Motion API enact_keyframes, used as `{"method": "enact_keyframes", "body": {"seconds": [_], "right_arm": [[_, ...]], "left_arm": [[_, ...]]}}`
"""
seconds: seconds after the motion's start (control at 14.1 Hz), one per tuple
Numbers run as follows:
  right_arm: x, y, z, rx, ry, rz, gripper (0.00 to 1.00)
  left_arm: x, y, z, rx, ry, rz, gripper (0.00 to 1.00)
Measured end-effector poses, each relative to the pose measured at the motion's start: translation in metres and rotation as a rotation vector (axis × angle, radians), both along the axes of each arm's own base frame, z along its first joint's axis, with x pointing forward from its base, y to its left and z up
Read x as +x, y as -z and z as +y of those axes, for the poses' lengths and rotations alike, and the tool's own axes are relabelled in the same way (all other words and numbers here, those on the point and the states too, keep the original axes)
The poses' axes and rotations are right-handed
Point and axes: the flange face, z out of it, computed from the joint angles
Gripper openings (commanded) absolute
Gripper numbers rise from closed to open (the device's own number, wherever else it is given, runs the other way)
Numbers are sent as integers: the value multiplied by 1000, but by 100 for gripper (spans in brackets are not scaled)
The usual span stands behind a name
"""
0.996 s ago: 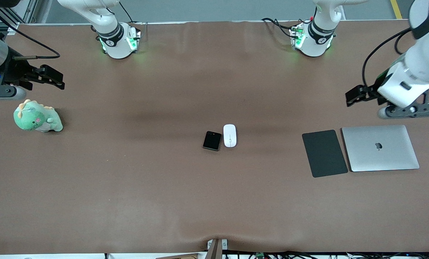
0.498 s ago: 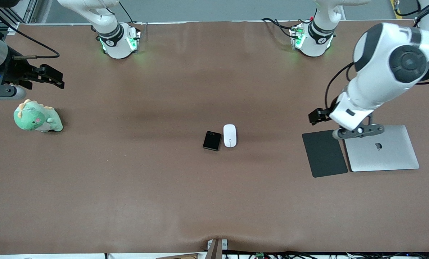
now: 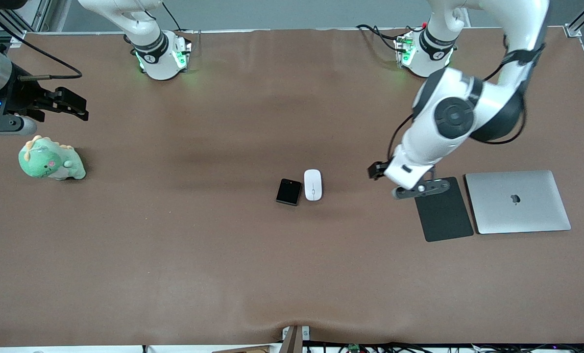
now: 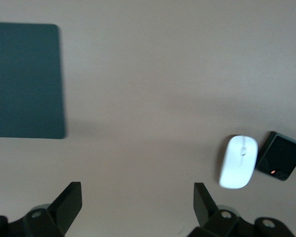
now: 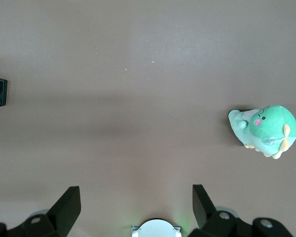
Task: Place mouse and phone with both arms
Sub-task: 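Move the left gripper to the mouse while the right gripper reaches out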
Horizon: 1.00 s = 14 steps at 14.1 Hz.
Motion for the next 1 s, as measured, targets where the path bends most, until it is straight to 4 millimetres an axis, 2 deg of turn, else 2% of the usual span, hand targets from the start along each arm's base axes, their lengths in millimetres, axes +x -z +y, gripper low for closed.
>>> {"method": "enact_keyframes", "body": {"seconds": [0.14,0.28,0.64,0.71,1.0], "right_arm": [[0,0,0,0,0,0,100],[0,0,0,0,-1,0,100],[0,0,1,0,-1,-1,100],[0,0,1,0,-2,-1,100],[0,0,4,0,-7,-1,100]], "left_arm": [[-7,32,-37,-26,-13,-14,100],[-15,59,-67,-49,-12,-24,100],[-36,108,-146,-47,-47,3,100],[-39,118,-156,-38,-39,3,92],[-39,155,-163,-16,-3,-10,90]]}}
